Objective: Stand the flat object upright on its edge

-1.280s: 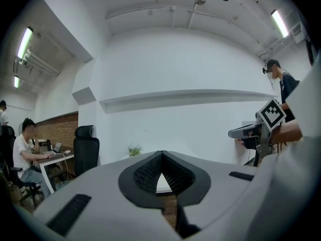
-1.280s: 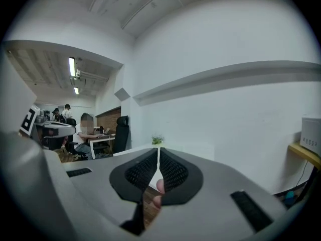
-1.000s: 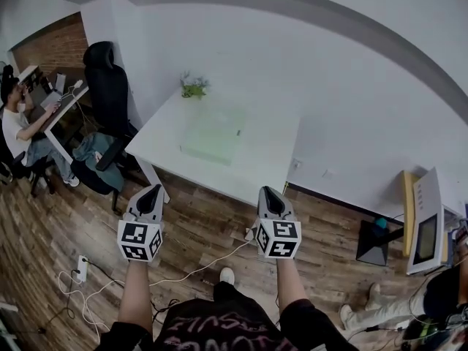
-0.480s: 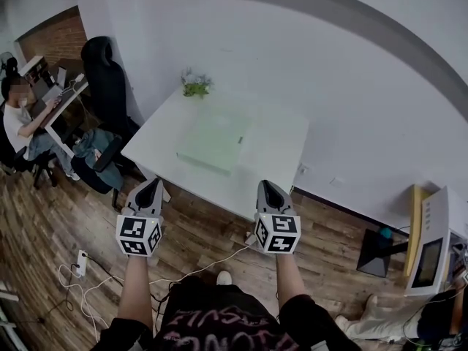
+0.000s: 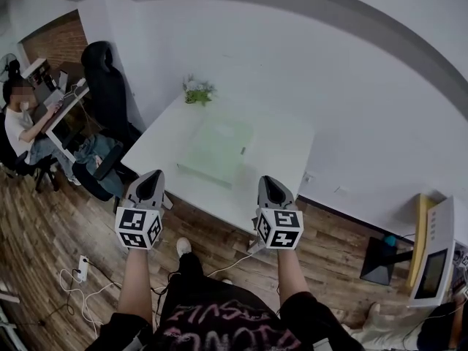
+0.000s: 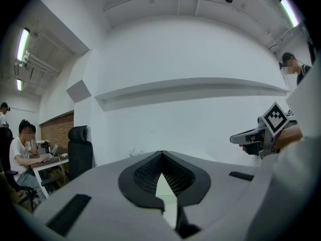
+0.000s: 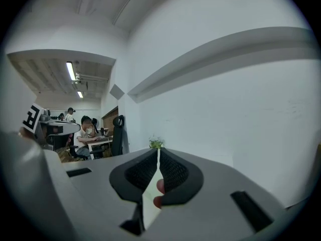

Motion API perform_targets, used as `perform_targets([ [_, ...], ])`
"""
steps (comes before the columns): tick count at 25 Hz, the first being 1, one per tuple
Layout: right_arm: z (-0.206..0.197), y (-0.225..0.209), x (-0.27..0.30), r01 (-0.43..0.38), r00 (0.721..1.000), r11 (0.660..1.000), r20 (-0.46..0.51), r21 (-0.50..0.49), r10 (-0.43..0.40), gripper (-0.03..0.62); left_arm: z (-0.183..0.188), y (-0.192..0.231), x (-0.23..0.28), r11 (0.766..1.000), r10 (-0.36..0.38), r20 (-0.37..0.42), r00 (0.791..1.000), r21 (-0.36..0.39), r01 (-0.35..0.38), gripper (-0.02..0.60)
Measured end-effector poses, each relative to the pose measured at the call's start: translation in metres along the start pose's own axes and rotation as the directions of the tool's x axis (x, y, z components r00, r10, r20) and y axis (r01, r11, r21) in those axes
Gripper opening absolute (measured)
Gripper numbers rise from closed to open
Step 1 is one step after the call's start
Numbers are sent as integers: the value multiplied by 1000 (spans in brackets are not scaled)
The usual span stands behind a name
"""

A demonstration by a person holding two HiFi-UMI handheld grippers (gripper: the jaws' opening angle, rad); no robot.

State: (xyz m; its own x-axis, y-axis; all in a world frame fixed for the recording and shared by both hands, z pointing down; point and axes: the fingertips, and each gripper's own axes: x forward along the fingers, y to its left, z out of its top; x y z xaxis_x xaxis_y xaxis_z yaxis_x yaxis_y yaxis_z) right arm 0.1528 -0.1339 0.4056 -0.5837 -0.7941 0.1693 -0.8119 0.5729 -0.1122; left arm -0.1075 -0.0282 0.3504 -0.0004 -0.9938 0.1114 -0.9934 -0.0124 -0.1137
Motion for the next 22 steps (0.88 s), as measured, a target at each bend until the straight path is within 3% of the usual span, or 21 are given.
perform_targets([
  [12,-2,-3,75,56,997,998,-51,0,-56,28,-14,39,89,995,-96,-22,995,-31,95,14],
  [22,-13,-1,152,167,978,986,-132,25,-162,29,-40,87,180,974,-223,-86,971,-61,219,14],
])
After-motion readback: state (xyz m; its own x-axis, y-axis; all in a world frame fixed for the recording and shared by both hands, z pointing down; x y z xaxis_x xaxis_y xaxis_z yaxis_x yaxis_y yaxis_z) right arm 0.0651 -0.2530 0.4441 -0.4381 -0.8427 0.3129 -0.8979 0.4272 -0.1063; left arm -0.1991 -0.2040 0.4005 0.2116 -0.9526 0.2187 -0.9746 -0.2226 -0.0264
